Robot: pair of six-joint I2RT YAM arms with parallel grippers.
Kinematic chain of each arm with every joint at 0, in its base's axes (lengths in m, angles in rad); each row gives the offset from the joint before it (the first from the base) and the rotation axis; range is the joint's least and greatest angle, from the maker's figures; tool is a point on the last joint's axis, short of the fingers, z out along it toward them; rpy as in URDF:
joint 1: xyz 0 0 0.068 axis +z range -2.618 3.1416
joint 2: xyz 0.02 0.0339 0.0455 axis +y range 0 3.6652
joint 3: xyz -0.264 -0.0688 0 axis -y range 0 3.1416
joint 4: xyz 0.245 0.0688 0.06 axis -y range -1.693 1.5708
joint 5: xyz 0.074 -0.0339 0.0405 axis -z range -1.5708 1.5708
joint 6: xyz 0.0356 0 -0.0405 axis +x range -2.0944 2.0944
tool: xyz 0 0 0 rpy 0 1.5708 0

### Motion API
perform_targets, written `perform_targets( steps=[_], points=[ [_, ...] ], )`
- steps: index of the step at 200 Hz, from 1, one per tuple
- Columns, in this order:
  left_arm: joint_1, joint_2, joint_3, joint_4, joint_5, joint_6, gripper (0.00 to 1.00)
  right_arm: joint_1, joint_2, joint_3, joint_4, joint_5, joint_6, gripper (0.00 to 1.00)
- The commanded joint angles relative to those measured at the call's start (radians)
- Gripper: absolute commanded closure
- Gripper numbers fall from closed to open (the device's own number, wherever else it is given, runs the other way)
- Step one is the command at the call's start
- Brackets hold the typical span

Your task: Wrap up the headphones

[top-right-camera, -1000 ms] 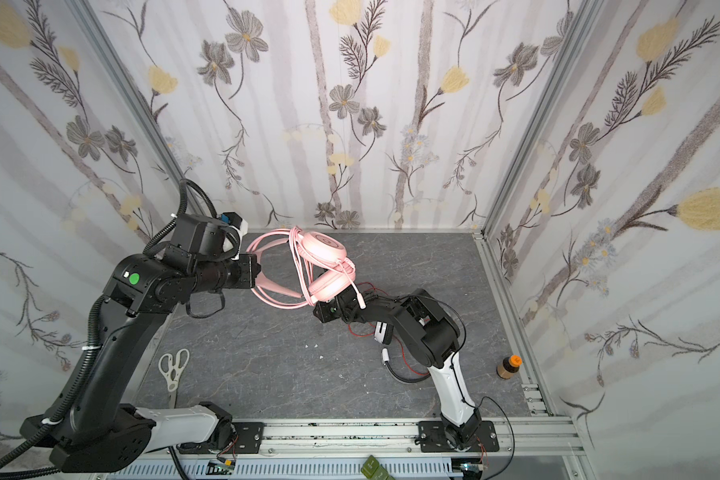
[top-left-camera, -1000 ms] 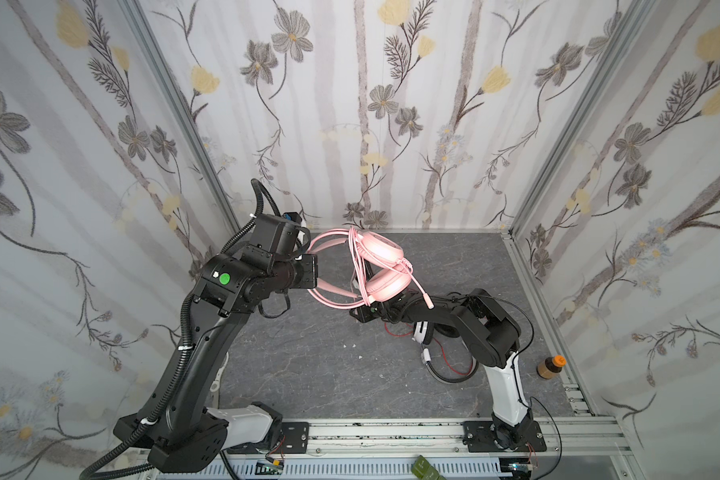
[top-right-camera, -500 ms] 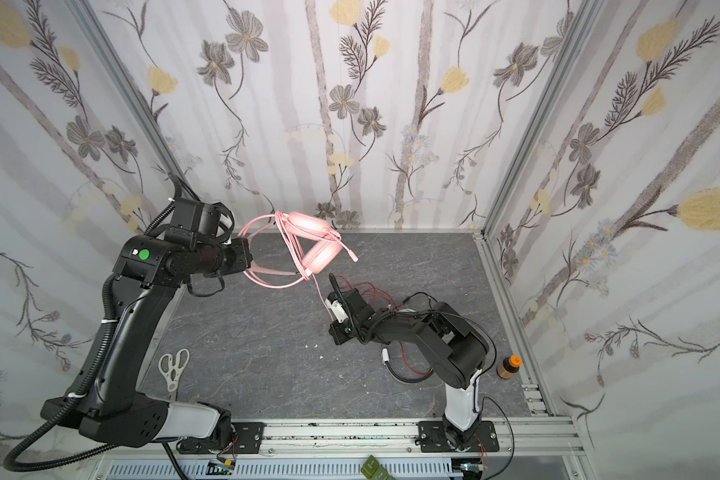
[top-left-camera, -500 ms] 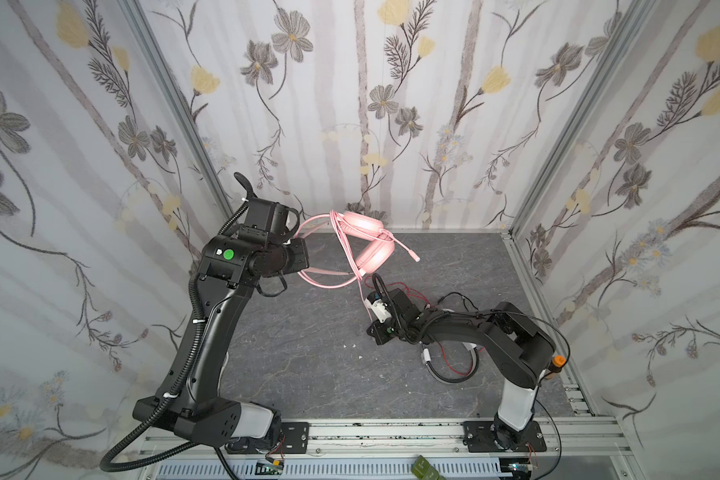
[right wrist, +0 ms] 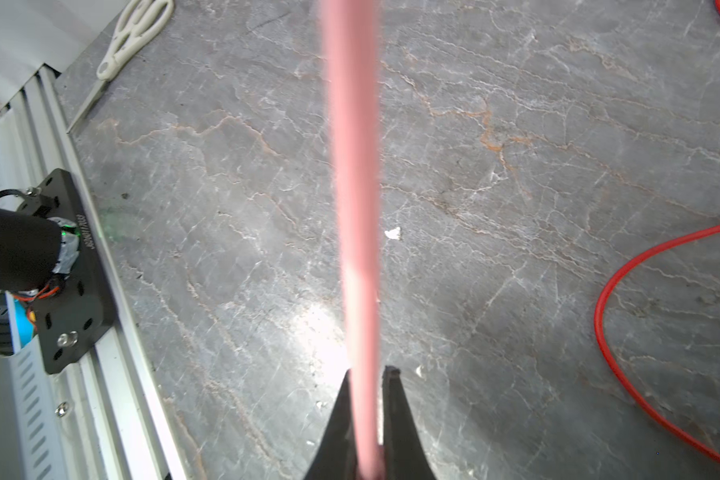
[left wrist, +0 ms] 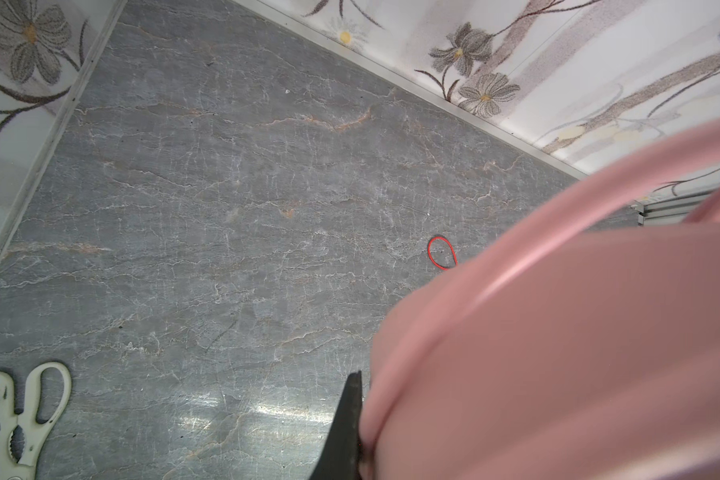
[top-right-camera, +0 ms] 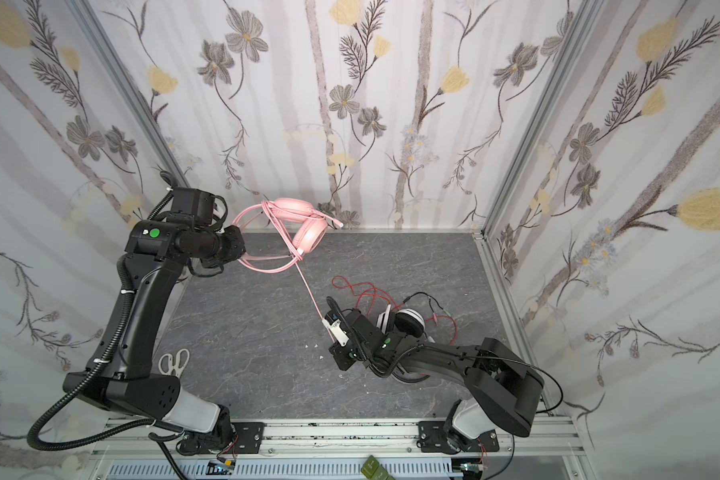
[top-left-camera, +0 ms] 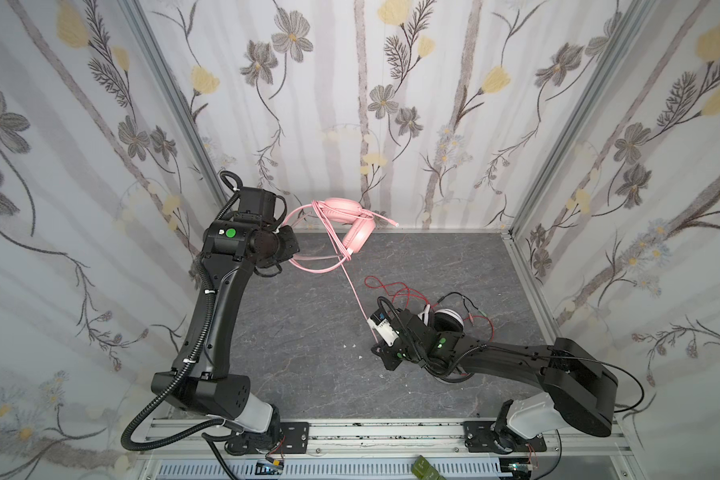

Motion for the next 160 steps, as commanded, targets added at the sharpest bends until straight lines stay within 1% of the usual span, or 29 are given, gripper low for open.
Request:
perform_targets(
  steps=[1,19,51,72,92,97,122,160],
  points=[
    [0.011,0.003,0.013,0.089,0.01,-0.021,1.0,0.004,-0.056,-0.031,-0.069,0.063,0.008,1.0],
    [0.011,0.001,0.004,0.076,-0.02,-0.007,1.0,0.005,-0.103,-0.047,-0.091,0.1,0.015,1.0],
    [0.01,-0.006,-0.041,0.072,-0.12,0.023,1.0,0.014,-0.174,-0.05,-0.15,0.16,-0.01,1.0],
    [0.011,-0.003,-0.069,0.072,-0.168,0.033,1.0,0.039,-0.205,-0.023,-0.222,0.202,-0.042,1.0],
    [0.009,-0.002,-0.098,0.08,-0.181,0.035,1.0,0.078,-0.244,-0.01,-0.28,0.255,-0.067,1.0],
    [0.008,-0.002,-0.108,0.084,-0.183,0.035,1.0,0.089,-0.256,0.028,-0.292,0.267,-0.073,1.0],
    [-0.006,-0.009,-0.147,0.092,-0.199,0.042,1.0,0.132,-0.305,0.081,-0.348,0.325,-0.094,1.0],
    [-0.052,-0.031,-0.213,0.091,-0.274,0.061,1.0,0.18,-0.333,0.208,-0.45,0.402,-0.152,1.0]
  ],
)
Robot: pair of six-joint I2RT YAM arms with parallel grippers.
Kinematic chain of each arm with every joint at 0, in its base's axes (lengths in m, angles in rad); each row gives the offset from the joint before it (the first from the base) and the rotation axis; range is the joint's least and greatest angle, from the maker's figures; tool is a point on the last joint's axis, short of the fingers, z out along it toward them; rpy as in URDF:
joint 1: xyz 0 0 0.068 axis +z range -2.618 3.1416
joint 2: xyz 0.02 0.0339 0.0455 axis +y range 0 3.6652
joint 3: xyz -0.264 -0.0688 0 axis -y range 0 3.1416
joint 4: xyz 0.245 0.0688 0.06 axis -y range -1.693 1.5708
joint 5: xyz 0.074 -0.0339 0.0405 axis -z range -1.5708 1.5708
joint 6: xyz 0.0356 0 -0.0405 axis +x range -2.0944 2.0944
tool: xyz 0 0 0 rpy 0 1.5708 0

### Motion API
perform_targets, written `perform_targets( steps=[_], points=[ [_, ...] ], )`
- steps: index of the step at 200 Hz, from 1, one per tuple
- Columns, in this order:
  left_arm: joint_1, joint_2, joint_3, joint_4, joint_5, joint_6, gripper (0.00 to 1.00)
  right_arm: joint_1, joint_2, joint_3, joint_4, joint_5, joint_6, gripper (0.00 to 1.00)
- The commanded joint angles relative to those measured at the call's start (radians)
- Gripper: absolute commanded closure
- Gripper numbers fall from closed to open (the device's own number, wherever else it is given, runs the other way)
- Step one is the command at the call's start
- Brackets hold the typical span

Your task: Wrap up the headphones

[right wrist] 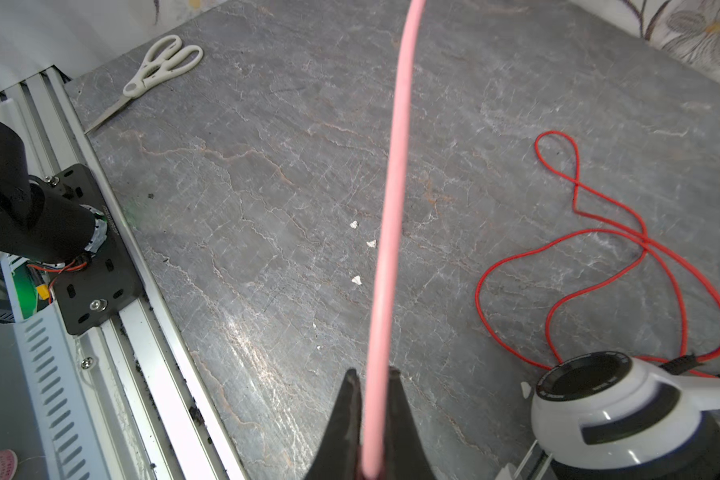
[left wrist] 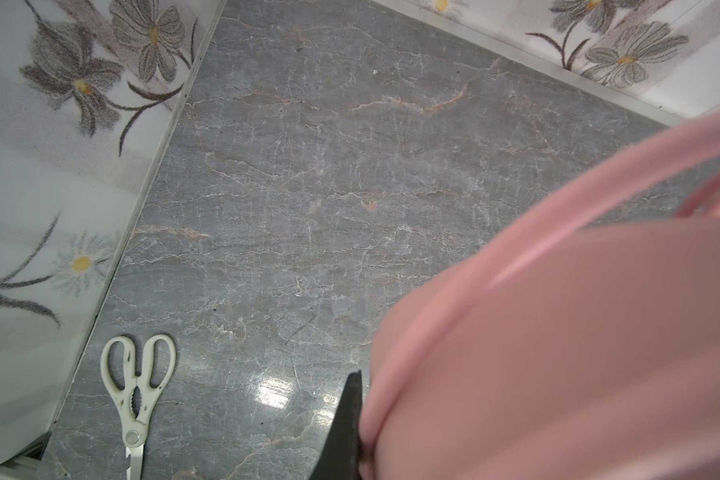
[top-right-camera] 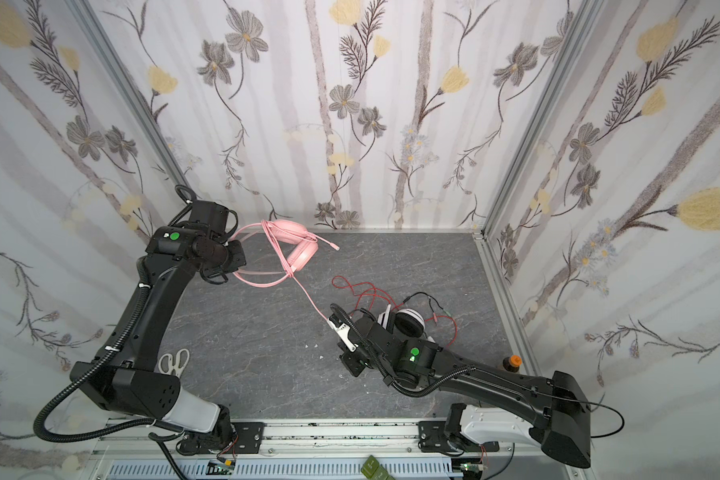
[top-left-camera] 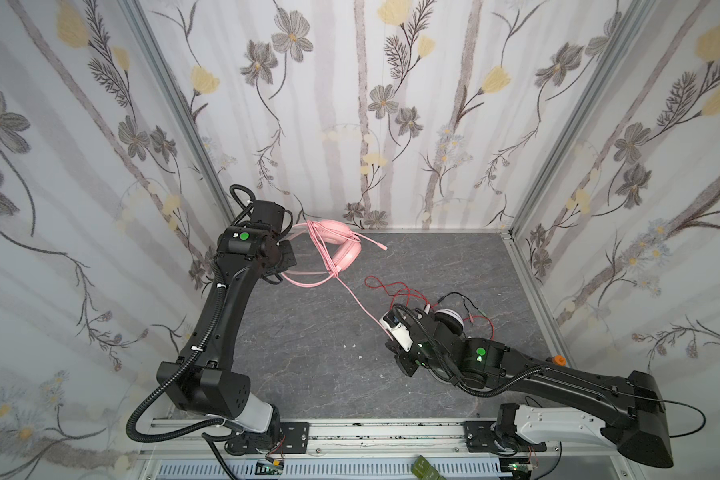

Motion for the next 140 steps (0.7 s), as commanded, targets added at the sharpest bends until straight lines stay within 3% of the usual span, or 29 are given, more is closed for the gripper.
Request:
perform_targets(
  steps=[1,66,96,140],
  points=[
    [-0.024,-0.019,-0.03,0.063,-0.054,0.003,1.0,0.027,-0.015,0.062,-0.069,0.081,-0.062,1.0],
    [-0.252,-0.025,-0.136,0.062,-0.184,-0.034,1.0,0.05,-0.067,0.154,-0.063,0.039,-0.207,1.0],
    [-0.358,-0.022,-0.147,0.07,-0.165,-0.071,1.0,0.046,-0.067,0.165,-0.033,0.009,-0.227,1.0],
    [-0.497,-0.022,-0.161,0.087,-0.187,-0.117,1.0,-0.057,-0.063,0.205,-0.005,-0.1,-0.225,1.0]
  ],
)
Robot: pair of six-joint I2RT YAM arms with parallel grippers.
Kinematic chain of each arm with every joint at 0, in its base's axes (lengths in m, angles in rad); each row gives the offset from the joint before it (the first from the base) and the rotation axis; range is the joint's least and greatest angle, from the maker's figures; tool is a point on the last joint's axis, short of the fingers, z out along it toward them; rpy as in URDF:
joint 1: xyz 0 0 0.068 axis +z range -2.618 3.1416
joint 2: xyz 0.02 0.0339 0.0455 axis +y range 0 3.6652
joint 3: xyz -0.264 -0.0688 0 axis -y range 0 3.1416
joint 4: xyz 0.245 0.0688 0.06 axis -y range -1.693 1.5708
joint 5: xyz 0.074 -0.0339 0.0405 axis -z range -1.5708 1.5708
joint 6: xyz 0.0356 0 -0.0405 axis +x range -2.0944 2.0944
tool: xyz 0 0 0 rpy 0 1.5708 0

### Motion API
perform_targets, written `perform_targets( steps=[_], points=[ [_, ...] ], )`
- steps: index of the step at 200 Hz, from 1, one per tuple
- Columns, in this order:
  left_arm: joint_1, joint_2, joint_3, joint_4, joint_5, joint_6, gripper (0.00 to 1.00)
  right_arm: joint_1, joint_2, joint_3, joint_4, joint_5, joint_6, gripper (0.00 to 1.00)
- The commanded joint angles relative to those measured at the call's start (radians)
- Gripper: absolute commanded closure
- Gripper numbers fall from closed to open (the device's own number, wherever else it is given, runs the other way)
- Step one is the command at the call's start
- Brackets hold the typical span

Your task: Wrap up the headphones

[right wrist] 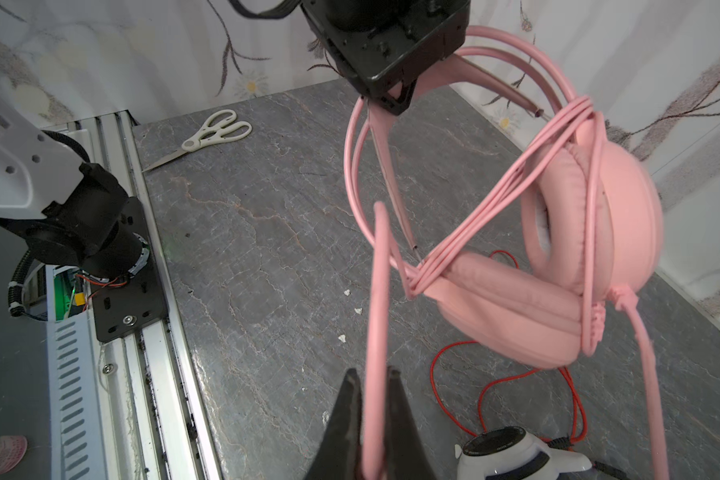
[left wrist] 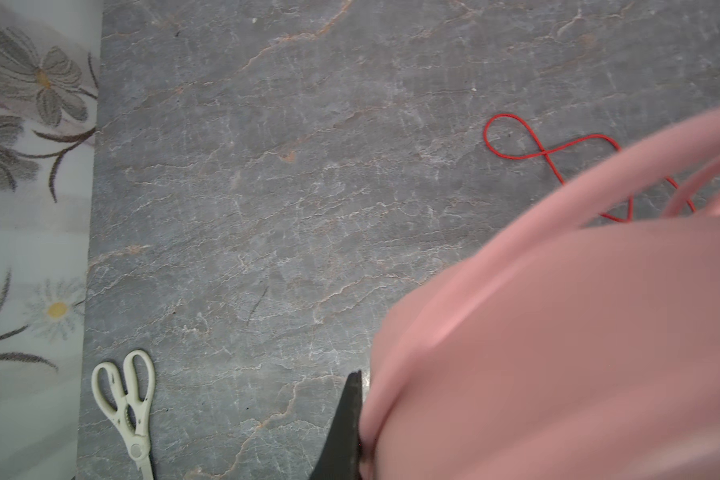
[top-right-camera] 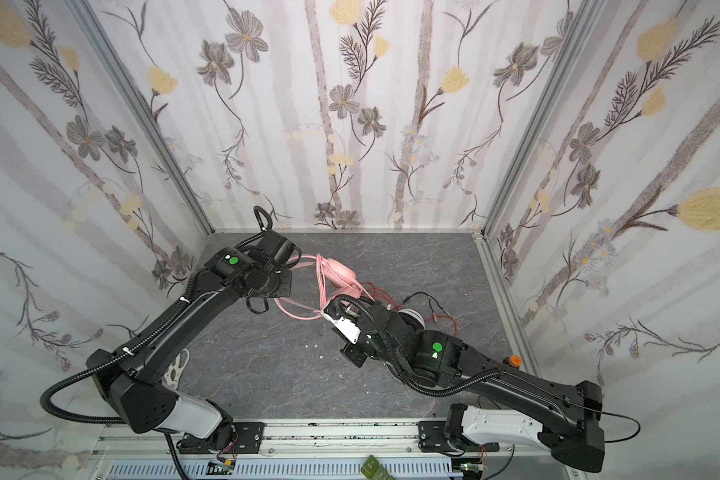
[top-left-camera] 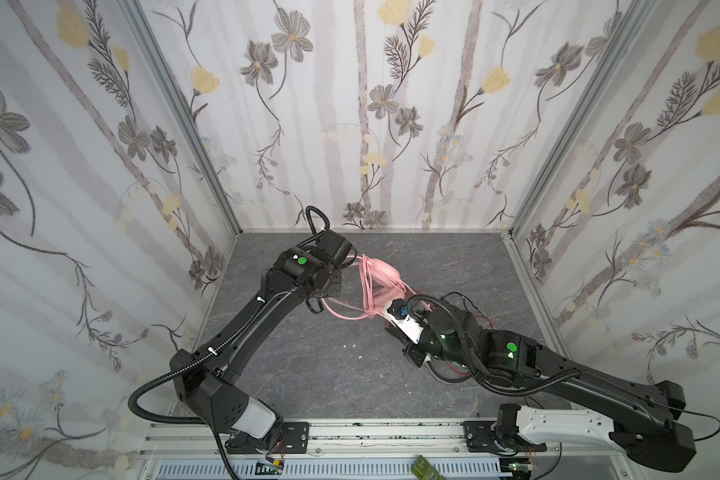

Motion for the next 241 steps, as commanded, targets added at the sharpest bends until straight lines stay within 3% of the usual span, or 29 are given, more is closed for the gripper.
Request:
perform_targets(
  steps=[1,55,97,137,169,241],
  points=[
    [-0.046,-0.003,-0.011,0.065,-0.018,-0.06,1.0,-0.049,0.005,0.028,0.059,-0.081,-0.017,1.0],
    [-0.156,-0.028,-0.08,0.107,-0.022,0.015,1.0,-0.201,0.063,0.145,-0.034,-0.086,-0.094,1.0],
    [-0.22,-0.081,-0.133,0.14,-0.007,0.124,1.0,-0.219,0.095,0.176,-0.072,0.067,-0.226,1.0],
    [-0.256,-0.134,-0.181,0.136,0.015,0.233,1.0,-0.248,0.082,0.128,-0.035,0.129,-0.294,1.0],
    [-0.272,-0.198,-0.208,0.149,0.094,0.322,1.0,-0.251,0.031,0.01,0.068,0.083,-0.346,1.0],
    [-0.307,-0.235,-0.21,0.121,0.266,0.423,1.0,-0.284,-0.001,-0.1,0.174,-0.172,-0.328,1.0]
  ],
)
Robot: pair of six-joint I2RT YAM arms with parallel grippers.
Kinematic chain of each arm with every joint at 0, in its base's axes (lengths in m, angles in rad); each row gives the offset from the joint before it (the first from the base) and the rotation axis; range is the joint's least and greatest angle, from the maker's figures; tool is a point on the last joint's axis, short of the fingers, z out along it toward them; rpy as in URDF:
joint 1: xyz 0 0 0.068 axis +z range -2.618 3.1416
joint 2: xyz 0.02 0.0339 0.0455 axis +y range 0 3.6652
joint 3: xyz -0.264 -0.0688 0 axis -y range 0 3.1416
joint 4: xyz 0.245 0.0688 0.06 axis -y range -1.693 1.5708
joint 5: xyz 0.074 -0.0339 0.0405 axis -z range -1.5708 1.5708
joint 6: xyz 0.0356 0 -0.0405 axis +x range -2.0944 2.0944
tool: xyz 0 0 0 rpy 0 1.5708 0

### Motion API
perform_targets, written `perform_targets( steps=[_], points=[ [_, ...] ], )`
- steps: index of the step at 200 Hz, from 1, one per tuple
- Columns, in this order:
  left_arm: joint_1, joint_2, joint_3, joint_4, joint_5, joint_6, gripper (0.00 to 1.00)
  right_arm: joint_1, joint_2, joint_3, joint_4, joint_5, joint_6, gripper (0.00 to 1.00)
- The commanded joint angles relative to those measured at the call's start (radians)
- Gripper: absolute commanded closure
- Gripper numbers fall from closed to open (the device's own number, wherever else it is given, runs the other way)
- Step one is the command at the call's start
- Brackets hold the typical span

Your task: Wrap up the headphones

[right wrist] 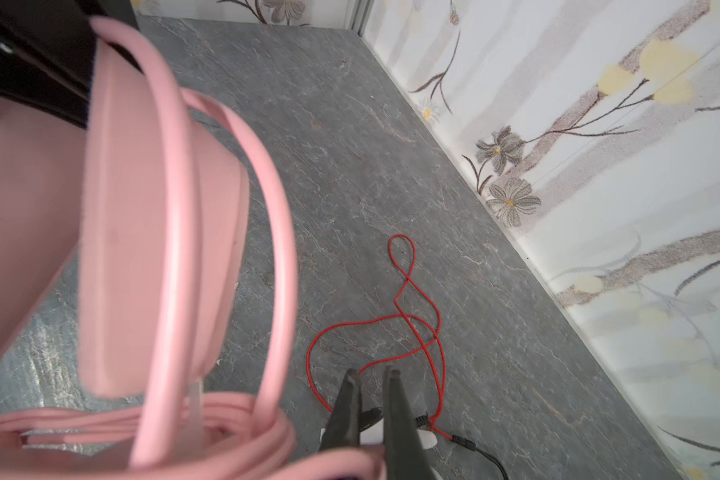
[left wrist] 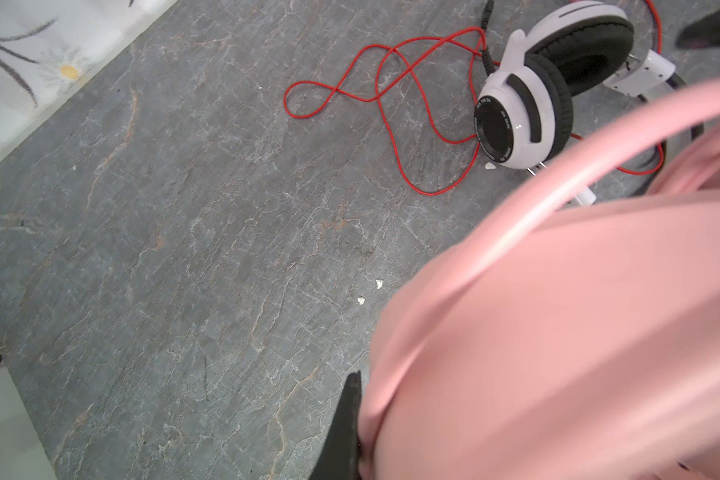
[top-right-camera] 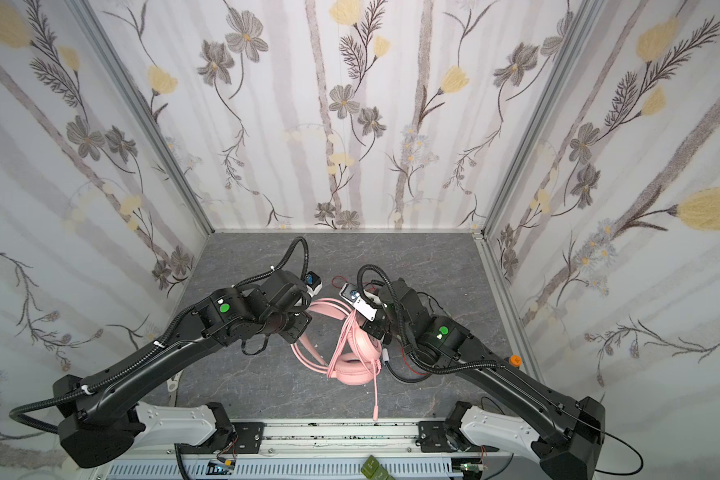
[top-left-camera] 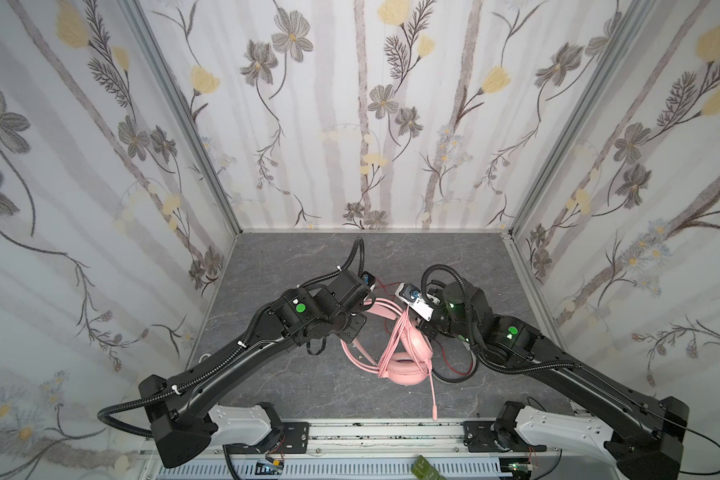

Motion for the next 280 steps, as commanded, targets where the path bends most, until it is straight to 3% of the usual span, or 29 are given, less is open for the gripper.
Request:
perform_targets(
  steps=[1,64,136,165,250,280],
  points=[
    [-0.01,-0.01,-0.001,0.02,0.125,0.049,1.0,-0.014,0.001,-0.021,0.101,-0.083,0.015,1.0],
    [-0.011,-0.037,-0.005,0.022,0.113,0.047,1.0,-0.026,-0.054,-0.158,0.223,-0.126,0.093,0.96],
    [-0.011,-0.077,-0.006,0.028,0.172,0.138,1.0,-0.032,-0.081,-0.304,0.298,-0.33,0.141,0.73],
    [-0.011,-0.059,0.022,-0.002,0.18,0.157,1.0,-0.032,-0.089,-0.346,0.351,-0.36,0.176,0.68],
    [-0.01,-0.054,0.031,-0.013,0.184,0.156,1.0,-0.086,-0.084,-0.46,0.461,-0.294,0.387,0.46],
    [-0.009,-0.045,0.031,-0.021,0.189,0.142,1.0,-0.13,-0.077,-0.49,0.481,-0.213,0.512,0.32]
  ],
)
